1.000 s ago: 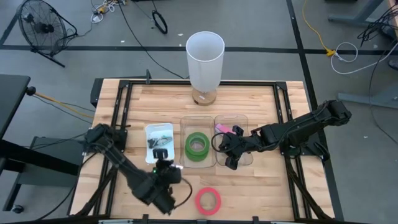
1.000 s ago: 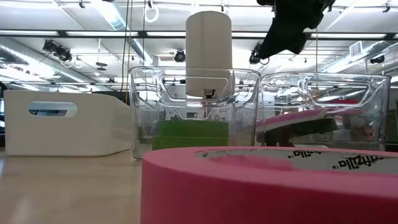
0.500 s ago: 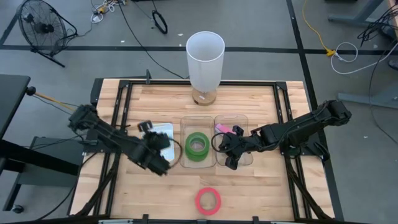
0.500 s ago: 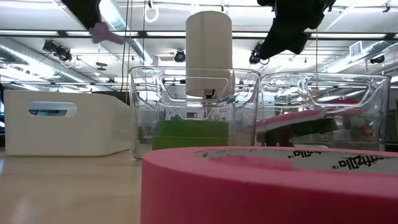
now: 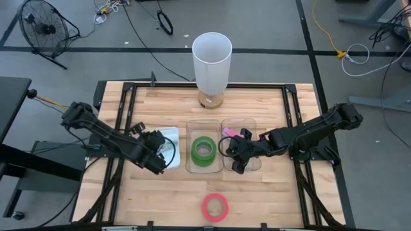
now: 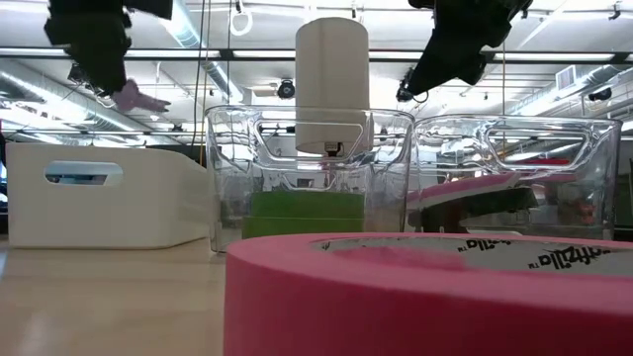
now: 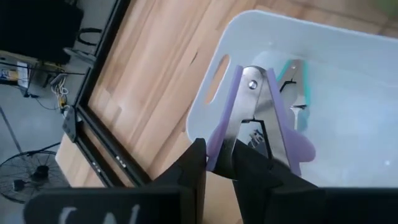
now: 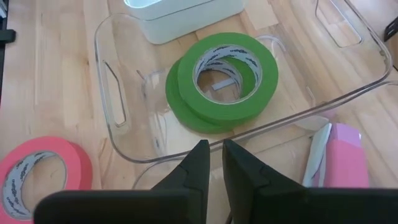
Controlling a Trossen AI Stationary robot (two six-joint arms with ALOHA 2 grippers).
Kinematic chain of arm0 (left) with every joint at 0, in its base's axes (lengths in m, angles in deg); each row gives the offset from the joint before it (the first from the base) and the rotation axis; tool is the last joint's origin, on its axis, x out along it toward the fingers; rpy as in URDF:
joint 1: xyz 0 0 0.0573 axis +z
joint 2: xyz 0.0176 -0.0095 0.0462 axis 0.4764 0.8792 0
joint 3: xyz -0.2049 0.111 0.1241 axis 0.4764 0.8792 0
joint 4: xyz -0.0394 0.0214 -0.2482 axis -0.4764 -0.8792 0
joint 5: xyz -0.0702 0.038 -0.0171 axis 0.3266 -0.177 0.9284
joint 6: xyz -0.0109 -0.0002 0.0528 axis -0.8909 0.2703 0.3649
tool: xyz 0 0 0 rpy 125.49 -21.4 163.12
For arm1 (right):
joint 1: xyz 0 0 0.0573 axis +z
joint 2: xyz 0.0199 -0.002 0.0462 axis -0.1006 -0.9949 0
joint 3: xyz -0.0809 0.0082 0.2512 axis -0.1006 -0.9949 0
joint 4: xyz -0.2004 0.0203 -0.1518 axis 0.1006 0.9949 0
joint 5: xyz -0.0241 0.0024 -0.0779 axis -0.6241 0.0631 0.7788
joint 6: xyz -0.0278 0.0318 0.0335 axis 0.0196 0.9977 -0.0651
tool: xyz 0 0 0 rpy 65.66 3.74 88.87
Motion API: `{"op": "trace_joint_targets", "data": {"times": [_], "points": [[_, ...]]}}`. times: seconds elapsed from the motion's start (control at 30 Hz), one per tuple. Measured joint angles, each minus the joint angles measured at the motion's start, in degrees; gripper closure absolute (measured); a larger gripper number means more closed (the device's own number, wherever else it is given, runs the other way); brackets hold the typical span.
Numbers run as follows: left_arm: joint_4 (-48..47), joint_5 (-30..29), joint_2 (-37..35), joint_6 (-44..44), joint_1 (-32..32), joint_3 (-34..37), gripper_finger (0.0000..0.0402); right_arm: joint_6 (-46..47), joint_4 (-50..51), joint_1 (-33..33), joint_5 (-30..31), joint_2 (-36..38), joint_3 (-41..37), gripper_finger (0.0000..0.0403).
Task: Pick and place Stapler, Stapler remover, tape
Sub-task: Put the purple staple remover into the white bin
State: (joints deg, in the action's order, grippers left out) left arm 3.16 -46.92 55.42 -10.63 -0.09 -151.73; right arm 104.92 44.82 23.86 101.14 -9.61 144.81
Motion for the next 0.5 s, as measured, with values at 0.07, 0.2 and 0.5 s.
{"op": "trace_joint_targets", "data": {"times": [0.07, 0.2, 0.5], "points": [[2.83, 0.07, 0.0, 0.0, 0.38, 2.17, 0.0327, 0.0, -0.01, 0.0, 0.0, 0.0, 0.0, 0.0355], [4.21, 0.06, 0.02, -0.06, 0.82, 4.77, 0.0314, 0.0, -0.02, 0.0, 0.0, 0.0, 0.0, 0.0355], [7.74, 0.23, 0.04, -0.06, 1.45, 5.7, 0.0296, -0.02, -0.02, 0.0, 0.0, 0.0, 0.0, 0.0355]]}}
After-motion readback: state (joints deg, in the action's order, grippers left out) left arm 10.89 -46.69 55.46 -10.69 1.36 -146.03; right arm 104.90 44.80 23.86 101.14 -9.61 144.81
